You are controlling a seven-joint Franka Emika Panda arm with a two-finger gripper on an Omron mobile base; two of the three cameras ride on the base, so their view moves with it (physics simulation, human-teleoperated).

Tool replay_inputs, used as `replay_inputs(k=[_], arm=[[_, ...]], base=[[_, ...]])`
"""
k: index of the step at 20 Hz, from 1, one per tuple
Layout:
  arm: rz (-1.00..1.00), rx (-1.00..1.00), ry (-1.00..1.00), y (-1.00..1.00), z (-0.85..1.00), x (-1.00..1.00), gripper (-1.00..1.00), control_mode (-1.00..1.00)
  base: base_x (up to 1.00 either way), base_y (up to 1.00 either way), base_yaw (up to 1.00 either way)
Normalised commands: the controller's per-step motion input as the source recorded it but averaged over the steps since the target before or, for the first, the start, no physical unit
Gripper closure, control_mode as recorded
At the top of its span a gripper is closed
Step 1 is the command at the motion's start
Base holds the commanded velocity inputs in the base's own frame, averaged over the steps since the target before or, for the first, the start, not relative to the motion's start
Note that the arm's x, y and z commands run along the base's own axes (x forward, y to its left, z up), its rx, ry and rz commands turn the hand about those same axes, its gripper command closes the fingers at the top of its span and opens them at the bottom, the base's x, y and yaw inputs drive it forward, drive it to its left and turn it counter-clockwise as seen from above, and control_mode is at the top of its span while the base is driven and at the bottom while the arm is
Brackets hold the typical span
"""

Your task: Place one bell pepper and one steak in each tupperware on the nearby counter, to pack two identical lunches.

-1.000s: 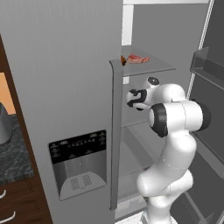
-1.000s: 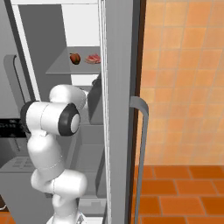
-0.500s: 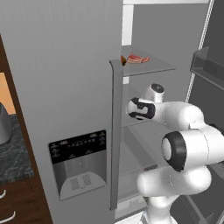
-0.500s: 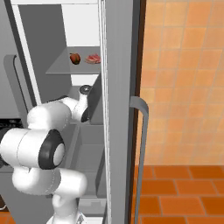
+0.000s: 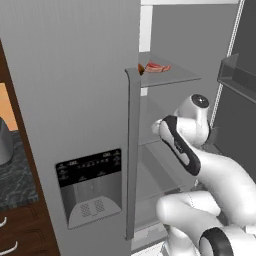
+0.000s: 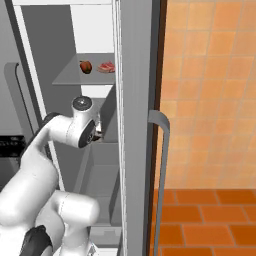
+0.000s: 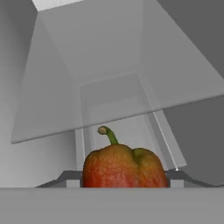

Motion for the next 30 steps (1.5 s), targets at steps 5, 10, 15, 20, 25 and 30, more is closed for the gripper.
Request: replay_inputs(k=[5, 10, 15, 20, 25, 30], arm=[[0.01, 0.00, 0.00, 0.00, 0.75, -1.00, 1.00, -1.00], [0.00, 0.00, 0.00, 0.00, 0.48, -1.00, 1.00, -1.00], [0.00, 0.00, 0.00, 0.00, 0.08, -1.00, 1.00, -1.00], [0.00, -0.02, -0.03, 0.08, 0.08, -0.80, 1.00, 1.00], [0.00, 0.00, 0.00, 0.00, 0.00, 0.00, 1.00, 1.00], [0.00, 0.00, 0.00, 0.00, 0.00, 0.00, 1.00, 1.00]], base=[[0.00, 0.00, 0.00], [0.00, 0.00, 0.00], [0.00, 0.00, 0.00], [-0.20, 0.05, 0.01], [-0.99, 0.55, 0.11], [-0.41, 1.00, 0.05]])
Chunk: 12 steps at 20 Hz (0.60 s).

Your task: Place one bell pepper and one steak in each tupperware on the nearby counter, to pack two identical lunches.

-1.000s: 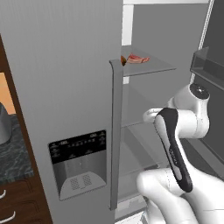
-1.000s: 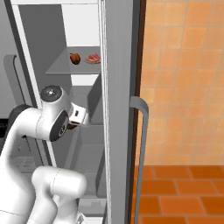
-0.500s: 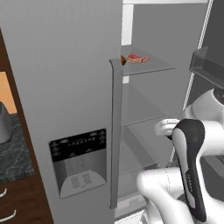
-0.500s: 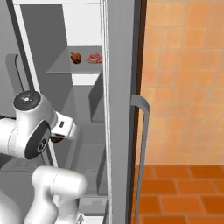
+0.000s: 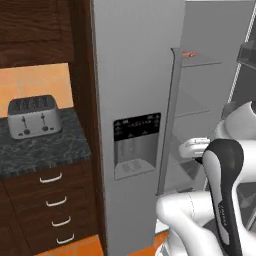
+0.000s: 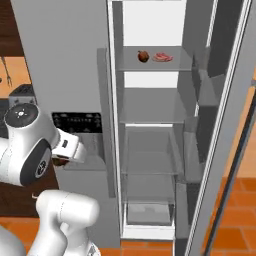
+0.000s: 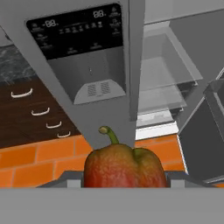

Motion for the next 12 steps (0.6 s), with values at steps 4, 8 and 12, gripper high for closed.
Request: replay_inputs(k=[4, 8, 12], arm=[[0.00, 0.00, 0.00, 0.00, 0.00, 0.00, 1.00, 1.00], [0.00, 0.00, 0.00, 0.00, 0.00, 0.00, 1.00, 1.00], [0.00, 0.00, 0.00, 0.00, 0.00, 0.00, 1.00, 1.00]], base=[[0.00, 1.00, 0.00], [0.00, 1.00, 0.00], [0.04, 1.00, -0.01]])
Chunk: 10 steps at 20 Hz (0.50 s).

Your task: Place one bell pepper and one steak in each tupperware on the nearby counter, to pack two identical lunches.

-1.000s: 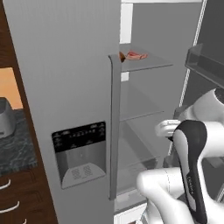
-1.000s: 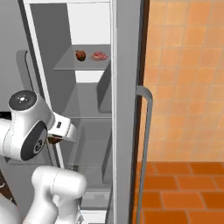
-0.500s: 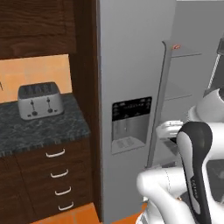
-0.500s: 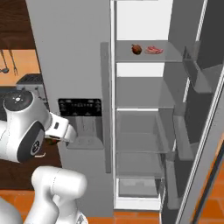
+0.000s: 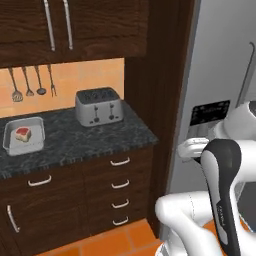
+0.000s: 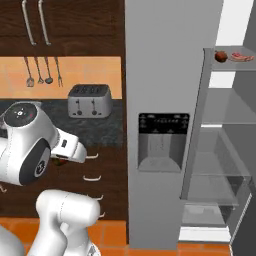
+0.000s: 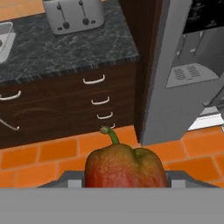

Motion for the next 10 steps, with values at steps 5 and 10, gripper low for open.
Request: replay_inputs(k=[5, 10], arm=[[0.00, 0.00, 0.00, 0.00, 0.00, 0.00, 1.00, 1.00], [0.00, 0.00, 0.00, 0.00, 0.00, 0.00, 1.00, 1.00]], base=[[0.27, 1.00, 0.00], [0.62, 1.00, 0.00]])
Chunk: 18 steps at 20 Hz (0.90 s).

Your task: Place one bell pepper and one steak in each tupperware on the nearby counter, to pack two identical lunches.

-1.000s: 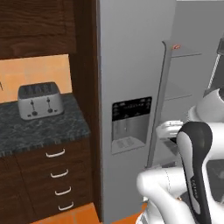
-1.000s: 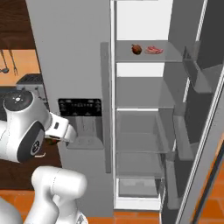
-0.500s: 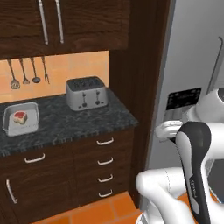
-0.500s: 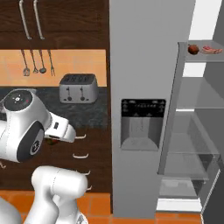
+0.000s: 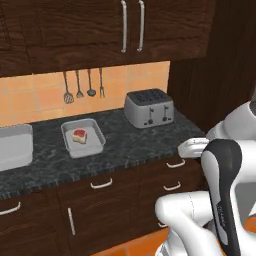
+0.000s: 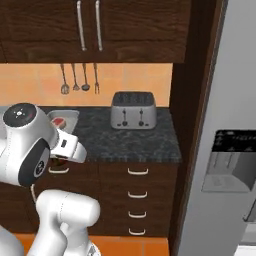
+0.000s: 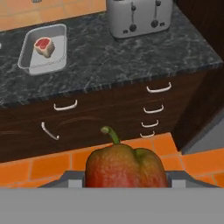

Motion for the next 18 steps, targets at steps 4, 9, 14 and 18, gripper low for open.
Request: replay_inputs(k=[4, 9, 14, 18], arm=[[0.00, 0.00, 0.00, 0.00, 0.00, 0.00, 1.00, 1.00], [0.00, 0.00, 0.00, 0.00, 0.00, 0.00, 1.00, 1.00], [0.00, 0.00, 0.00, 0.00, 0.00, 0.00, 1.00, 1.00], [0.07, -0.03, 0.05, 0.16, -0.53, 0.57, 1.00, -1.00]], base=[[0.72, 1.00, 0.00], [0.74, 1.00, 0.00], [0.74, 0.96, 0.00], [0.00, 0.00, 0.00]])
